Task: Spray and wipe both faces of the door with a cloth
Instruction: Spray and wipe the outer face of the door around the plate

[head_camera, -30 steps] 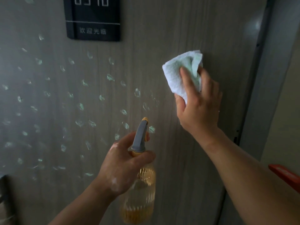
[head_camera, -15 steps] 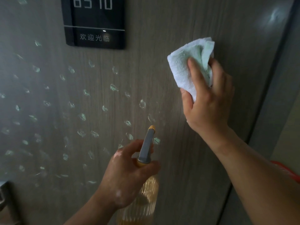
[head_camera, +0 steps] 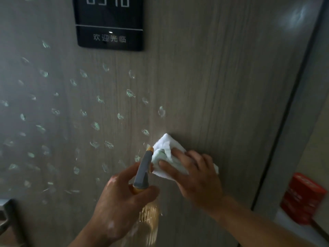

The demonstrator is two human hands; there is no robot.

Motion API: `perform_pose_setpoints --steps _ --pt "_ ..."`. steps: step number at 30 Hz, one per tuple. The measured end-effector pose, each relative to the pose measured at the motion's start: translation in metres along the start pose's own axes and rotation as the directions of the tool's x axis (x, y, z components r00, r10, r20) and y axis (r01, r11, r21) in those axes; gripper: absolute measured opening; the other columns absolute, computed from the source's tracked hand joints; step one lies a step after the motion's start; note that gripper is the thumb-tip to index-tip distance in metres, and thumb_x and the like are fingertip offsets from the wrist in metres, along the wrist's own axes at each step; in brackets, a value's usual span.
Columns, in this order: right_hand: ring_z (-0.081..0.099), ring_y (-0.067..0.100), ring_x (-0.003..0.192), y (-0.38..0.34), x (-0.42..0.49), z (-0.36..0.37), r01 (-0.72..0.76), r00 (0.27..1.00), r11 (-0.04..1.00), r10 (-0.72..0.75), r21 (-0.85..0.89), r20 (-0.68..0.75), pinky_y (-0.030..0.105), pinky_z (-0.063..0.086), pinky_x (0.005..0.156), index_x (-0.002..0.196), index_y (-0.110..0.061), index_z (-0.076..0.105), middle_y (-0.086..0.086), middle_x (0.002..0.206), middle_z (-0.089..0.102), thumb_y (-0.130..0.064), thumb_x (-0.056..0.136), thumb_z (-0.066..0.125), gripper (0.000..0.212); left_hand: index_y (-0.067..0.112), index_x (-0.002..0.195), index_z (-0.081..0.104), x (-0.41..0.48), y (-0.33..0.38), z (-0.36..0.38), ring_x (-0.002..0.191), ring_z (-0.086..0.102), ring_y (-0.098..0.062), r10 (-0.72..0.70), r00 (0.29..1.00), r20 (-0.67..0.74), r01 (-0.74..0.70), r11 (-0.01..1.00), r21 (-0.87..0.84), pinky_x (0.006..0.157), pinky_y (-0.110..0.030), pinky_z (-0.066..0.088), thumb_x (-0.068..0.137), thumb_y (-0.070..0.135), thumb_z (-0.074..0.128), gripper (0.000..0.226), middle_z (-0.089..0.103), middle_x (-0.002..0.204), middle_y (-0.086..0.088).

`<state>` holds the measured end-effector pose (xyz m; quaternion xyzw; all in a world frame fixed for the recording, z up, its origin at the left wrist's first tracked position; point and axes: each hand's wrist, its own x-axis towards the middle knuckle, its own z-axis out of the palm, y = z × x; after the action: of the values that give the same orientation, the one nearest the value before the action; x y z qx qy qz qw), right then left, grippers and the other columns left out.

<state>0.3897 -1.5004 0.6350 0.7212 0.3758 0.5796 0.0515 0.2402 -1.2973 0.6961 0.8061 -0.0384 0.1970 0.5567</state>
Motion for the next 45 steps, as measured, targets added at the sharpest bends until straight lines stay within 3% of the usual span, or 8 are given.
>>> perform_pose_setpoints --steps 4,9,11,15,21,30,40,45 --pt "0.056 0.035 0.109 0.016 0.048 -0.014 -0.08 0.991 0.997 0.077 -0.017 -0.105 0.047 0.046 0.083 0.146 -0.038 0.057 0.007 0.146 0.058 -0.027 0.098 0.062 0.05 0.043 0.101 0.072 0.001 -0.004 -0.007 0.051 0.052 -0.015 -0.041 0.999 -0.013 0.04 0.998 -0.055 0.052 -0.029 0.047 0.053 0.041 0.075 0.048 0.061 0.061 -0.006" --pt "0.053 0.038 0.113 0.058 0.151 -0.039 -0.37 0.892 0.929 0.358 0.011 -0.276 0.047 0.042 0.089 0.149 -0.03 0.055 0.013 0.146 0.055 -0.031 0.098 0.063 0.051 0.042 0.103 0.071 0.004 -0.001 -0.011 0.059 0.062 -0.02 -0.047 0.999 0.002 0.047 0.998 -0.032 0.054 -0.018 0.049 0.056 0.042 0.076 0.047 0.073 0.082 -0.01" --pt "0.053 0.036 0.116 0.061 0.166 -0.043 -0.414 0.87 0.91 0.399 0.008 -0.29 0.046 0.042 0.091 0.149 -0.03 0.054 0.011 0.147 0.054 -0.034 0.099 0.062 0.051 0.041 0.103 0.072 0.005 0.0 -0.01 0.056 0.061 -0.017 -0.055 0.998 -0.009 0.054 0.997 -0.049 0.055 -0.024 0.05 0.059 0.036 0.077 0.045 0.072 0.078 -0.008" --pt "0.053 0.04 0.112 0.033 0.122 -0.03 -0.368 0.898 0.93 0.36 0.016 -0.254 0.048 0.043 0.089 0.149 -0.03 0.055 0.014 0.144 0.055 -0.027 0.098 0.063 0.052 0.041 0.104 0.072 0.009 -0.002 -0.01 0.069 0.07 -0.028 -0.07 0.997 -0.025 0.07 0.997 -0.031 0.066 -0.045 0.06 0.06 0.036 0.078 0.044 0.074 0.087 -0.006" --pt "0.06 0.036 0.109 0.001 0.033 -0.008 -0.118 0.992 0.992 0.116 -0.04 -0.051 0.048 0.048 0.082 0.149 -0.036 0.053 0.008 0.15 0.053 -0.028 0.097 0.065 0.053 0.053 0.098 0.068 0.006 0.001 -0.016 0.061 0.068 -0.023 -0.032 0.999 -0.033 0.031 0.999 -0.02 0.061 -0.042 0.058 0.06 0.037 0.075 0.042 0.073 0.077 -0.001" --pt "0.053 0.034 0.116 0.057 0.199 -0.054 -0.418 0.886 0.907 0.396 -0.048 -0.24 0.045 0.039 0.09 0.152 -0.032 0.05 0.011 0.145 0.053 -0.034 0.089 0.06 0.063 0.047 0.107 0.07 0.014 0.005 -0.025 0.081 0.071 -0.022 -0.025 0.999 -0.032 0.023 0.998 -0.05 0.075 -0.045 0.06 0.06 0.035 0.075 0.048 0.075 0.094 0.005" --pt "0.057 0.037 0.113 0.015 0.065 -0.018 -0.244 0.967 0.969 0.24 -0.038 -0.089 0.048 0.042 0.084 0.147 -0.03 0.058 0.015 0.144 0.057 -0.028 0.087 0.073 0.062 0.043 0.106 0.069 0.007 -0.017 -0.021 0.072 0.069 -0.03 -0.052 0.999 0.008 0.052 0.999 -0.012 0.069 -0.051 0.058 0.061 0.036 0.077 0.046 0.072 0.09 -0.008" --pt "0.055 0.041 0.114 0.033 0.097 -0.031 -0.38 0.917 0.924 0.371 -0.042 -0.15 0.048 0.043 0.087 0.152 -0.026 0.052 0.02 0.143 0.054 -0.03 0.091 0.067 0.063 0.036 0.108 0.069 0.002 -0.028 -0.019 0.068 0.068 -0.022 -0.044 0.996 0.073 0.041 0.998 0.043 0.061 -0.029 0.057 0.074 0.026 0.083 0.038 0.073 0.092 -0.012"
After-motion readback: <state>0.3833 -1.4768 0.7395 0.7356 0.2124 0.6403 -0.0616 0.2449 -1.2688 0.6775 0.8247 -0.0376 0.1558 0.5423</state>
